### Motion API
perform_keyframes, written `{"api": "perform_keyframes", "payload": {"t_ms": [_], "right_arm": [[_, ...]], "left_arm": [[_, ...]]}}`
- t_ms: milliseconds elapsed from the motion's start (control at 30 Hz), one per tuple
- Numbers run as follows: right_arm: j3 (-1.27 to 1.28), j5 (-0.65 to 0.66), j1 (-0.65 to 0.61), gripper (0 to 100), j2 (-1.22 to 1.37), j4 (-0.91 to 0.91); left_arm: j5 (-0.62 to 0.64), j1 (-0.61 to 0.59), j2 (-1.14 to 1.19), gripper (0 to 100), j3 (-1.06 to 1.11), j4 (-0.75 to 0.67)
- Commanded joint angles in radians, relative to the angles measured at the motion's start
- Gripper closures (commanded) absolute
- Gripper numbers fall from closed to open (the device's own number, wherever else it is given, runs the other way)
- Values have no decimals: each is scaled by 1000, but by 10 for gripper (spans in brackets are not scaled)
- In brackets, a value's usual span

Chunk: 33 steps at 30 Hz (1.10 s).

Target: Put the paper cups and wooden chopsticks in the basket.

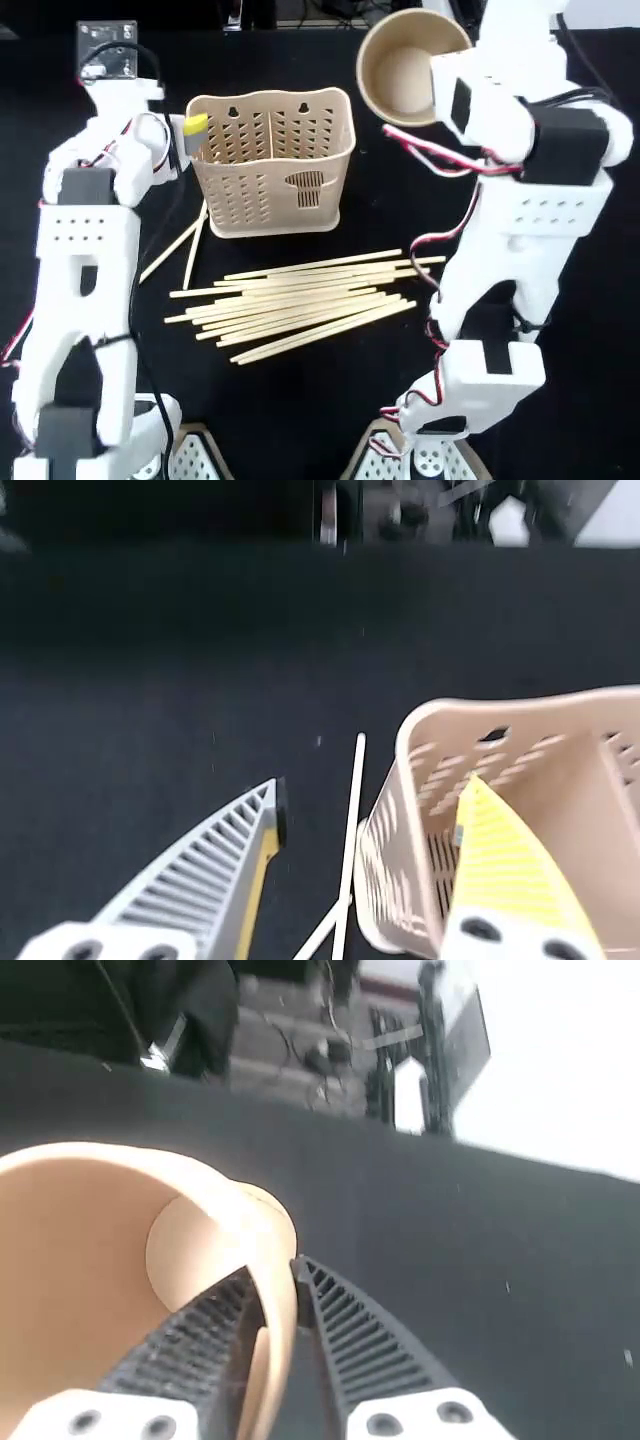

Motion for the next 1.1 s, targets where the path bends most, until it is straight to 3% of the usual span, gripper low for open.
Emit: {"api": "perform_keyframes", "payload": {"t_ms": [0,233,533,767,1067], "right_arm": [[-64,-11,-64,987,-41,-12],[-44,-60,-169,987,-28,-18],[-28,-74,-186,987,65,-18],[-30,-117,-187,987,71,-11],[-10,-118,-264,987,-54,8]], "left_arm": [[8,24,14,712,-13,-21],[8,68,11,717,39,-20],[8,68,11,923,88,-21],[8,70,11,927,91,-20],[8,159,11,927,102,6]]}}
